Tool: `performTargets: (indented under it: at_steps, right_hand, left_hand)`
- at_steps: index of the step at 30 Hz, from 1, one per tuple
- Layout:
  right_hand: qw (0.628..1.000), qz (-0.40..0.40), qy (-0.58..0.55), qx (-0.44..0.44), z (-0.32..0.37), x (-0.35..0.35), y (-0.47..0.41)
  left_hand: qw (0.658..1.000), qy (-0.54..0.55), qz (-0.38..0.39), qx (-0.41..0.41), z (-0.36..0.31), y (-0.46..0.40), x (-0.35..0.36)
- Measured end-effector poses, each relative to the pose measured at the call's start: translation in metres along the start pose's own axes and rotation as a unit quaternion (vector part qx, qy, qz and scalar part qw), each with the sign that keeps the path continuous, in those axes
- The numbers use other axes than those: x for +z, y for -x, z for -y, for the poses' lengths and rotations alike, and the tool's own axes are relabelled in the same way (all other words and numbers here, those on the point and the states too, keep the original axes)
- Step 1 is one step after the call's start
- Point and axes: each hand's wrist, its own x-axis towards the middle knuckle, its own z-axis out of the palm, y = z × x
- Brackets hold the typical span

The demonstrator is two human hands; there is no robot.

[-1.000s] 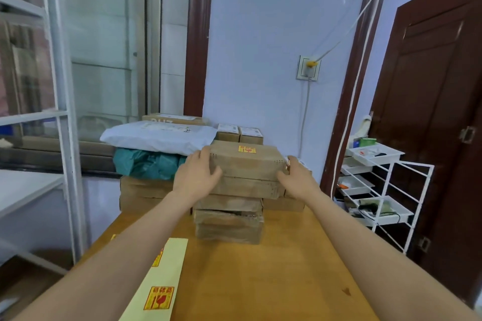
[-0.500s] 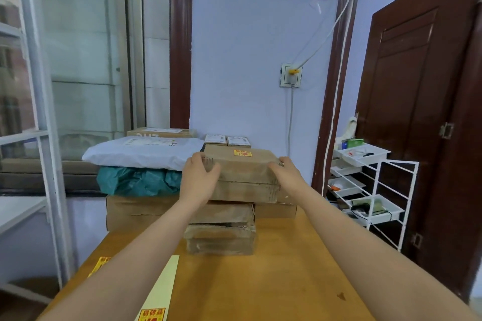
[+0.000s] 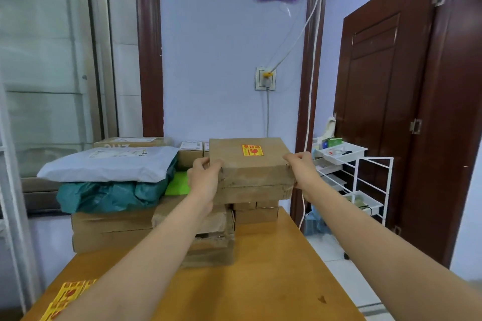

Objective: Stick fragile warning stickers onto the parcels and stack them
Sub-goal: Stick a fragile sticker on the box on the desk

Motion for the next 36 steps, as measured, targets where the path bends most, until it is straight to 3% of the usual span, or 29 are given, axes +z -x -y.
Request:
performTargets:
  at_steps: [4, 9, 18, 26, 36]
  right_hand:
    - [0.999, -0.022, 0.037, 0.016, -0.023, -0.019, -0.004]
    - [0.997, -0.017, 0.073, 0.019, -0.053, -0.046, -0.005]
    - [0.997, -0.009, 0.039, 0.064, -0.107, -0.077, 0.005]
    - [0.989, 0.010, 0.064, 0.135, -0.174, -0.061, 0.009]
    - [0.989, -0.026, 0.043, 0.139, -0.213, -0.041, -0.009]
  left_hand:
    - [0.999, -0.026, 0.019, 0.015, 0.016, 0.010, 0.029]
    - [0.997, 0.009, 0.067, -0.025, 0.032, 0.022, 0.060]
    - [0.989, -0.080, 0.036, -0.118, 0.101, 0.024, 0.100]
    - [0.970, -0.115, 0.037, -0.210, 0.178, 0.025, 0.098]
    - [0.978, -0.062, 0.076, -0.182, 0.198, 0.021, 0.092]
